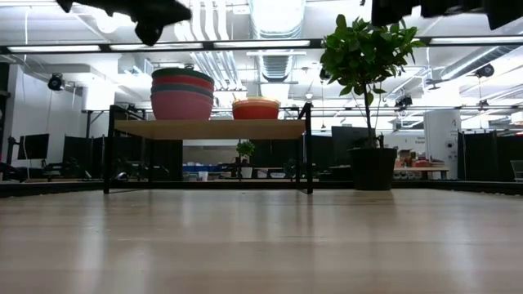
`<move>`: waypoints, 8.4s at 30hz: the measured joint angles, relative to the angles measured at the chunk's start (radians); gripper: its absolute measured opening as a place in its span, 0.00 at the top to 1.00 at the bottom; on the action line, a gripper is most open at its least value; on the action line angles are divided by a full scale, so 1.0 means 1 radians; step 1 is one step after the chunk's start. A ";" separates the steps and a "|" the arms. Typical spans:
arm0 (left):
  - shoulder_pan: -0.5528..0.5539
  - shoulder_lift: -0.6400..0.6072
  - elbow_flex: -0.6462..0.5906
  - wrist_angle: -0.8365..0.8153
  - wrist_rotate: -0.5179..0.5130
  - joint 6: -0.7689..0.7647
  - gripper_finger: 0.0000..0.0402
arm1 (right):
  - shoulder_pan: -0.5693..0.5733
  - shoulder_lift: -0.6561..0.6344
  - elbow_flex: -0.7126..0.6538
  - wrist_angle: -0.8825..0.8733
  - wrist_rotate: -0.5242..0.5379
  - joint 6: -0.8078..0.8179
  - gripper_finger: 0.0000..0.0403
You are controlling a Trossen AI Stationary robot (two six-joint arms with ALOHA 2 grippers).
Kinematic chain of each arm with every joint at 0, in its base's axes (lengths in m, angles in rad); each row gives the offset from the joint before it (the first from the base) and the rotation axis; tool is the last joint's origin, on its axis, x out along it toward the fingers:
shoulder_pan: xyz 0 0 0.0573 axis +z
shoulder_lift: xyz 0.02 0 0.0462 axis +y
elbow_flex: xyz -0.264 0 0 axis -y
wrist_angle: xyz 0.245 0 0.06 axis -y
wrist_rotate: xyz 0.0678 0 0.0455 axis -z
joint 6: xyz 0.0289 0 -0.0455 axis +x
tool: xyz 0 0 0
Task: Place and stack bowls onto a shelf
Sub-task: Return to Home Position
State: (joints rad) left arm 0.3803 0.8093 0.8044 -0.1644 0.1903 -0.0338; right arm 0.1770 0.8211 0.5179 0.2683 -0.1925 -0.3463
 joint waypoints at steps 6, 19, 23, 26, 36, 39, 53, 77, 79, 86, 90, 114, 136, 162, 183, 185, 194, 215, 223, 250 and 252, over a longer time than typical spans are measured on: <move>-0.128 -0.082 -0.135 0.045 0.022 -0.034 0.91 | -0.092 -0.022 -0.051 0.038 -0.059 0.029 0.82; -0.249 -0.328 -0.459 0.276 0.037 -0.058 0.91 | -0.309 -0.037 -0.178 0.161 -0.242 0.113 0.82; -0.249 -0.427 -0.532 0.292 0.037 -0.065 0.91 | -0.368 -0.068 -0.222 0.195 -0.261 0.141 0.82; -0.249 -0.493 -0.583 0.296 0.037 -0.065 0.91 | -0.403 -0.099 -0.254 0.202 -0.266 0.163 0.82; -0.249 -0.664 -0.693 0.324 0.037 -0.080 0.91 | -0.505 -0.191 -0.358 0.296 -0.354 0.219 0.82; -0.249 -0.703 -0.724 0.321 0.037 -0.091 0.91 | -0.532 -0.216 -0.376 0.296 -0.366 0.224 0.82; -0.249 -0.810 -0.794 0.322 0.037 -0.094 0.91 | -0.626 -0.297 -0.409 0.291 -0.370 0.223 0.82; -0.249 -0.787 -0.795 0.311 0.037 -0.080 0.91 | -0.986 -0.343 -0.438 0.261 -0.743 0.311 0.82; -0.249 -0.788 -0.795 0.311 0.035 -0.080 0.91 | -1.025 -0.348 -0.454 0.262 -0.765 0.327 0.82; -0.249 -0.787 -0.795 0.312 -0.042 -0.093 0.91 | -1.096 -0.366 -0.494 0.300 -0.894 0.371 0.82; -0.249 -0.781 -0.795 0.312 -0.042 -0.142 0.91 | -1.124 -0.401 -0.494 0.299 -0.948 0.383 0.82; -0.248 -0.733 -0.788 0.305 -0.050 -0.177 0.91 | -1.243 -0.590 -0.506 0.306 -1.003 0.436 0.89; -0.248 -0.710 -0.786 0.305 -0.050 -0.177 0.91 | -1.242 -0.576 -0.506 0.150 -0.793 0.471 0.89; -0.248 -0.703 -0.786 0.306 -0.050 -0.177 0.91 | -0.362 -0.821 -0.508 -0.202 -0.551 -0.097 0.89; -0.248 -0.703 -0.786 0.305 -0.049 -0.177 0.91 | -0.236 -0.821 -0.508 -0.222 -0.089 0.287 0.89; -0.248 -0.703 -0.786 0.305 -0.049 -0.177 0.91 | -0.236 -0.821 -0.508 -0.218 -0.093 0.294 0.89; -0.248 -0.703 -0.786 0.305 -0.049 -0.177 0.91 | -0.236 -0.794 -0.507 -0.212 -0.095 0.294 0.89; -0.248 -0.703 -0.786 0.305 -0.049 -0.177 0.91 | -0.236 -0.793 -0.507 -0.208 -0.095 0.292 0.89; -0.248 -0.703 -0.786 0.305 -0.049 -0.177 0.91 | -0.236 -0.793 -0.507 -0.207 -0.095 0.293 0.89; -0.248 -0.703 -0.786 0.305 -0.049 -0.177 0.91 | -0.236 -0.793 -0.507 -0.207 -0.095 0.292 0.89; -0.248 -0.703 -0.786 0.305 -0.049 -0.177 0.91 | -0.236 -0.793 -0.507 -0.207 -0.095 0.293 0.89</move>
State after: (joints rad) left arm 0.1326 0.1062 0.0185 0.1410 0.1410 -0.2110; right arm -0.0589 0.0284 0.0113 0.0615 -0.2871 -0.0532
